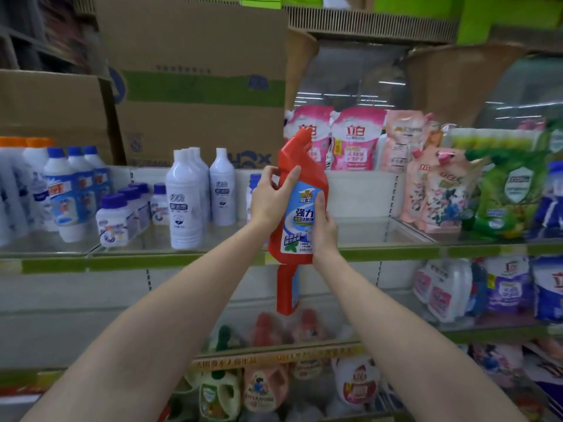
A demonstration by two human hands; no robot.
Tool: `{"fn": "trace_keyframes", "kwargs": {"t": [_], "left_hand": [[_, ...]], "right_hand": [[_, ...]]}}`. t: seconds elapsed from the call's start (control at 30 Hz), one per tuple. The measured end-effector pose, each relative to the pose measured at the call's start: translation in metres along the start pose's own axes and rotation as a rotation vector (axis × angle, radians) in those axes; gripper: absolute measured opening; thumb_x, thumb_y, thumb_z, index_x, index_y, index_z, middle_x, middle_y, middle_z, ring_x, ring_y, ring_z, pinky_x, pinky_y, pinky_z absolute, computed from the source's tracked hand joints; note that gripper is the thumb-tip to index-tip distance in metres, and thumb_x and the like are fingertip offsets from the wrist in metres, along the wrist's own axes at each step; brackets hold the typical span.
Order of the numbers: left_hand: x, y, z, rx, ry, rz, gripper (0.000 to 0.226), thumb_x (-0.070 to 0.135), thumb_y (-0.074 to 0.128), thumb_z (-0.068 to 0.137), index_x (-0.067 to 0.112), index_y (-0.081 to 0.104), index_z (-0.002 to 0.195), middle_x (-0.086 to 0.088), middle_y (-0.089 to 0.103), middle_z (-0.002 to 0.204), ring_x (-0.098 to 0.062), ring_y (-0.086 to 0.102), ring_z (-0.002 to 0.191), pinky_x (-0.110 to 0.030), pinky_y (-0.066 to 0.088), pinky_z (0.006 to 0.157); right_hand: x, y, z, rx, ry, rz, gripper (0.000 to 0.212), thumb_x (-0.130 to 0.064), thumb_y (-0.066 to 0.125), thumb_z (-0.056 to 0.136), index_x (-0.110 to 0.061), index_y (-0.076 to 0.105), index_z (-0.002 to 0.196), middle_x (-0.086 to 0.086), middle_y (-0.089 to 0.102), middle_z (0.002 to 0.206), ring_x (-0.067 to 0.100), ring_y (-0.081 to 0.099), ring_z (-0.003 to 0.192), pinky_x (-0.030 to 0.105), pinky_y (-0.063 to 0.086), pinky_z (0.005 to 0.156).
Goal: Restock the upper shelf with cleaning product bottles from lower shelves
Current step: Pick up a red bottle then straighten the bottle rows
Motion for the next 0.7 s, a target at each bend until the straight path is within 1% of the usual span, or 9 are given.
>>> {"fn": "trace_keyframes", "kwargs": {"t": [0.1, 0.17, 0.2, 0.3, 0.4, 0.5, 0.57, 0.63, 0.7], "left_hand": [[-0.016, 0.022, 0.017, -0.076, -0.04, -0.083, 0.064, 0.069, 0.074, 0.07, 0.032, 0.054, 0.118, 0.004, 0.076, 0.096, -0.016, 0.074, 0.087, -0.047, 0.06, 0.083], [-0.027, 0.035, 0.03, -0.099, -0.075, -0.125, 0.088, 0.068, 0.076, 0.068, 0.034, 0.041, 0.14, 0.005, 0.074, 0.109, -0.015, 0.073, 0.096, -0.045, 0.059, 0.088], [-0.033, 0.041, 0.038, -0.106, -0.086, -0.125, 0.09, 0.066, 0.077, 0.07, 0.036, 0.036, 0.144, 0.004, 0.073, 0.113, -0.016, 0.072, 0.099, -0.046, 0.058, 0.089], [-0.046, 0.056, 0.054, -0.1, -0.09, -0.116, 0.069, 0.044, 0.074, 0.086, 0.033, 0.04, 0.144, 0.004, 0.07, 0.116, -0.017, 0.07, 0.103, -0.046, 0.058, 0.09], [-0.06, 0.072, 0.062, -0.077, -0.119, -0.132, 0.061, 0.037, 0.071, 0.09, 0.029, 0.043, 0.144, 0.007, 0.066, 0.116, -0.014, 0.068, 0.106, -0.04, 0.059, 0.089], [-0.079, 0.085, 0.073, -0.031, -0.139, -0.107, 0.06, 0.043, 0.07, 0.089, 0.028, 0.046, 0.141, 0.007, 0.067, 0.117, -0.012, 0.068, 0.103, -0.039, 0.06, 0.087], [-0.092, 0.093, 0.081, -0.024, -0.149, -0.089, 0.054, 0.043, 0.069, 0.09, 0.025, 0.049, 0.138, 0.005, 0.069, 0.118, -0.013, 0.07, 0.101, -0.042, 0.059, 0.089], [-0.102, 0.1, 0.089, -0.011, -0.116, -0.075, 0.049, 0.043, 0.067, 0.092, 0.025, 0.051, 0.134, 0.006, 0.069, 0.117, -0.011, 0.069, 0.101, -0.041, 0.059, 0.089], [-0.111, 0.105, 0.098, 0.005, -0.086, -0.075, 0.04, 0.044, 0.066, 0.092, 0.029, 0.054, 0.128, 0.008, 0.07, 0.114, -0.009, 0.07, 0.101, -0.04, 0.059, 0.089]], "right_hand": [[-0.01, -0.015, 0.029, 0.002, -0.031, -0.112, 0.074, -0.081, 0.059, 0.078, -0.02, 0.064, 0.12, -0.001, 0.077, 0.103, 0.016, 0.075, 0.094, 0.042, 0.06, 0.088], [-0.016, -0.022, 0.048, -0.007, -0.039, -0.188, 0.07, -0.076, 0.055, 0.085, -0.017, 0.06, 0.122, -0.003, 0.074, 0.103, 0.015, 0.073, 0.092, 0.038, 0.061, 0.083], [-0.017, -0.026, 0.056, -0.016, -0.026, -0.23, 0.067, -0.072, 0.052, 0.089, -0.014, 0.058, 0.122, -0.005, 0.071, 0.101, 0.012, 0.071, 0.09, 0.032, 0.06, 0.077], [-0.012, -0.036, 0.077, -0.032, -0.003, -0.322, 0.046, -0.063, 0.046, 0.097, -0.021, 0.047, 0.116, -0.012, 0.061, 0.091, 0.003, 0.062, 0.079, 0.019, 0.049, 0.059], [0.002, -0.04, 0.098, -0.033, 0.028, -0.342, 0.052, -0.067, 0.045, 0.094, -0.021, 0.049, 0.118, -0.007, 0.065, 0.094, 0.008, 0.066, 0.083, 0.023, 0.052, 0.063], [0.015, -0.039, 0.12, -0.04, 0.045, -0.345, 0.076, -0.078, 0.044, 0.086, -0.015, 0.056, 0.126, 0.001, 0.072, 0.105, 0.016, 0.072, 0.091, 0.03, 0.057, 0.069], [0.022, -0.038, 0.133, -0.05, 0.035, -0.354, 0.085, -0.082, 0.042, 0.081, -0.016, 0.052, 0.134, 0.004, 0.071, 0.114, 0.019, 0.07, 0.096, 0.032, 0.057, 0.072], [0.028, -0.038, 0.147, -0.05, 0.035, -0.344, 0.082, -0.079, 0.041, 0.084, -0.016, 0.049, 0.136, 0.003, 0.068, 0.117, 0.02, 0.068, 0.1, 0.034, 0.058, 0.079], [0.033, -0.037, 0.159, -0.059, 0.045, -0.343, 0.067, -0.072, 0.042, 0.091, -0.019, 0.05, 0.131, 0.001, 0.066, 0.113, 0.016, 0.067, 0.095, 0.032, 0.057, 0.078]]}}
Point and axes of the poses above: each hand's wrist, its own z-axis towards the middle knuckle, its own y-axis out of the palm, x = y × z, the point moved 4 cm from there along z, towards the middle knuckle
